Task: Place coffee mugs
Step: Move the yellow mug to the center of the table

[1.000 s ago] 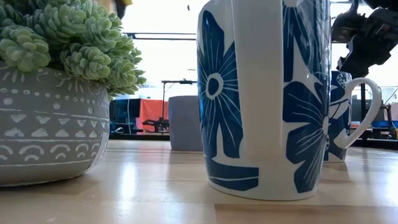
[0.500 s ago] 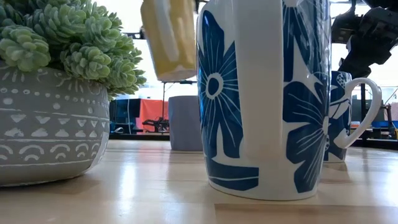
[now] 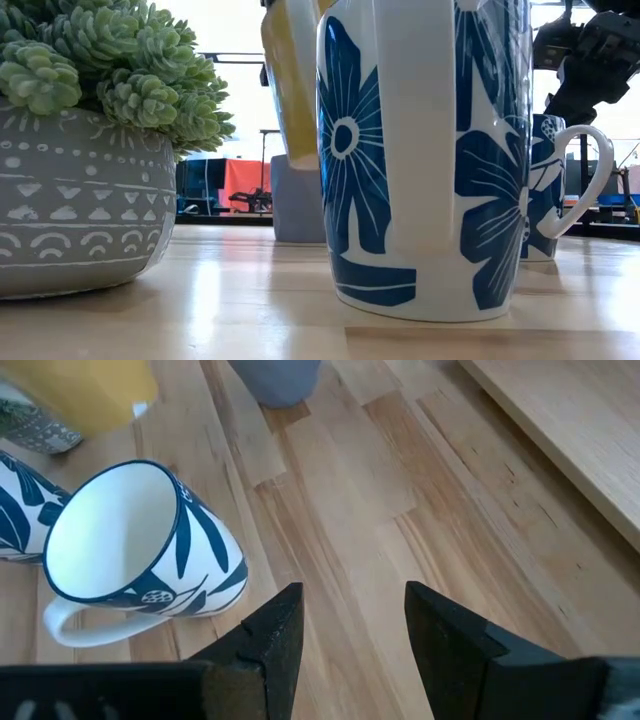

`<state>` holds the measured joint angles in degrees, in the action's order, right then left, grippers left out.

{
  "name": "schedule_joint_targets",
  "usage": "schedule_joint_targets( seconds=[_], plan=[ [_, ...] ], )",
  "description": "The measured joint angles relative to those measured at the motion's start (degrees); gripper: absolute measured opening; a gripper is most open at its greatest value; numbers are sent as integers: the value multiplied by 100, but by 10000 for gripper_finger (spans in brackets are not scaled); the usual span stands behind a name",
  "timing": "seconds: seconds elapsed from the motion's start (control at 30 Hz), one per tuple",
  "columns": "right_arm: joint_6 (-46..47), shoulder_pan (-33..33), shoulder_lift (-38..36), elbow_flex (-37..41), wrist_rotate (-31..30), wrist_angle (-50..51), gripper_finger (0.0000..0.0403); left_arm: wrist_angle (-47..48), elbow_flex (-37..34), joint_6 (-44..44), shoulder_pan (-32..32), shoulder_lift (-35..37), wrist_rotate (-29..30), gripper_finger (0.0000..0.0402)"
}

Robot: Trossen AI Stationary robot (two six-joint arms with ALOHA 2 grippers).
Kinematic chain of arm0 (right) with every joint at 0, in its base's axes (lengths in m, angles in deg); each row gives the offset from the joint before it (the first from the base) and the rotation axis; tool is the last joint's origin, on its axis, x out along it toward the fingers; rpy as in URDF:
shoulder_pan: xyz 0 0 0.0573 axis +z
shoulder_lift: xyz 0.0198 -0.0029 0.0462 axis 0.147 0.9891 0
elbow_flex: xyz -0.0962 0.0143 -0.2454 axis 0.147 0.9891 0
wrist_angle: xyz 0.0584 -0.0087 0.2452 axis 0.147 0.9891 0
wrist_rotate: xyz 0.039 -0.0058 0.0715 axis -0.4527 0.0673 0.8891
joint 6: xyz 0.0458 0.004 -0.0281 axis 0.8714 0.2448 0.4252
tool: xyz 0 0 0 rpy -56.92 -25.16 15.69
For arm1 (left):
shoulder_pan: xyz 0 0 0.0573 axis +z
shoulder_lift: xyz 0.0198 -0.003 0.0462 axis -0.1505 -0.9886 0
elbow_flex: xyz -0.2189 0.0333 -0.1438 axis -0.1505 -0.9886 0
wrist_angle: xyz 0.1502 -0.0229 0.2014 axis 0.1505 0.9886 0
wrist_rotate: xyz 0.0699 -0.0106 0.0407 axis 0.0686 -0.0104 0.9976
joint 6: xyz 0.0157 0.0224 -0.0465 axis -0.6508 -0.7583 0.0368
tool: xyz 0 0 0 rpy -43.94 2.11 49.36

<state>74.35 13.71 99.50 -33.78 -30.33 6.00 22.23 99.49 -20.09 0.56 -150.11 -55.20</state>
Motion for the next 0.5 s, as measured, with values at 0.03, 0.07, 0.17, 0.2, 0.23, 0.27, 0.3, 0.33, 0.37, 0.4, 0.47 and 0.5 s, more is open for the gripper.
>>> schedule_joint_targets(
  seconds=[0.03,0.07,0.17,0.2,0.23,0.27,0.3,0.33,0.37,0.4,0.47,0.5],
  plan=[
    [3,0,0,0,0,-7,154,-28,2,23,0,-57,-19,14],
    [3,0,0,0,0,-10,154,-60,2,73,0,-117,-16,14],
    [3,0,0,0,0,-12,154,-181,0,162,2,-256,-6,14],
    [3,0,0,0,5,-12,154,-211,0,167,4,-270,-1,14],
    [3,0,0,0,19,-13,154,-236,0,164,4,-275,0,14],
    [3,0,0,0,26,-14,154,-259,0,165,6,-289,8,14],
    [3,0,0,0,26,-14,154,-314,5,168,9,-327,24,14],
    [3,0,0,0,28,-16,154,-392,7,198,11,-362,52,14],
    [3,-1,0,0,28,-20,154,-439,2,230,17,-394,87,14],
    [3,0,-2,0,28,-32,154,-430,-6,252,24,-403,101,14],
    [3,0,0,0,33,-49,154,-452,3,252,22,-472,75,14],
    [3,-1,0,0,49,-49,154,-537,7,256,22,-502,70,14]
  ],
)
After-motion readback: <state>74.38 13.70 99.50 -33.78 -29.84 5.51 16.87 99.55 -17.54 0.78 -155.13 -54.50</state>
